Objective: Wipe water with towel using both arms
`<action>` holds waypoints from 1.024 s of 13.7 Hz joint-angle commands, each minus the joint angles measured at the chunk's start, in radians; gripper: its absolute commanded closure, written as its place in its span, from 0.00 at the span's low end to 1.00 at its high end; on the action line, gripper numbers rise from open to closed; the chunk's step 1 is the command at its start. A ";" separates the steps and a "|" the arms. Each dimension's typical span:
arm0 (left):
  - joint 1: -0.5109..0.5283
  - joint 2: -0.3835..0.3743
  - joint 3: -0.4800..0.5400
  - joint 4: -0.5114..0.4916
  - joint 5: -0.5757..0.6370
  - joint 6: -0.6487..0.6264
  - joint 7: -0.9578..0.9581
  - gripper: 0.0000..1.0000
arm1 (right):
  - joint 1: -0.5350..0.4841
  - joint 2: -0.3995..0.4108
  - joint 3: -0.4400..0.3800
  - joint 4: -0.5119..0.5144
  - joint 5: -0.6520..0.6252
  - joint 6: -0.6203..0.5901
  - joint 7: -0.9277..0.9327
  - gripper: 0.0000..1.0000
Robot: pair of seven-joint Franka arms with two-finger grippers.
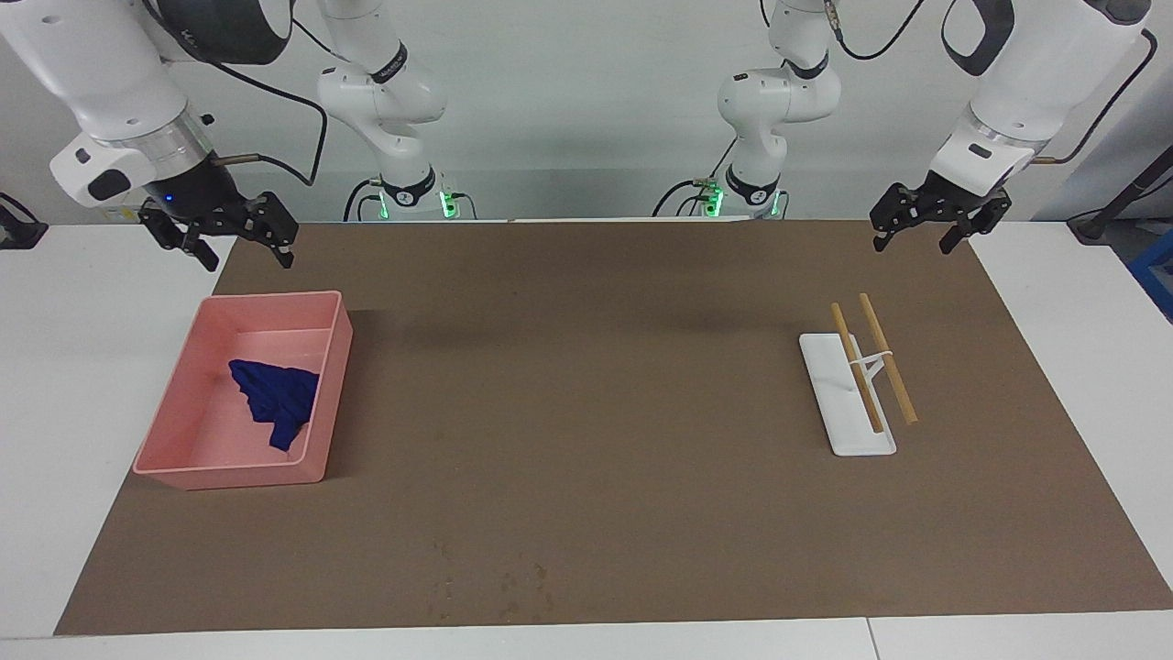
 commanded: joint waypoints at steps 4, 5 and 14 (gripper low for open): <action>-0.010 -0.014 0.007 -0.011 0.001 -0.008 0.010 0.00 | -0.008 -0.019 0.005 -0.039 -0.011 0.047 0.020 0.00; -0.010 -0.014 0.007 -0.011 0.001 -0.010 0.010 0.00 | -0.011 -0.019 0.005 -0.039 -0.011 0.047 0.017 0.00; -0.010 -0.014 0.007 -0.011 0.001 -0.008 0.010 0.00 | -0.011 -0.021 0.005 -0.039 -0.009 0.045 0.017 0.00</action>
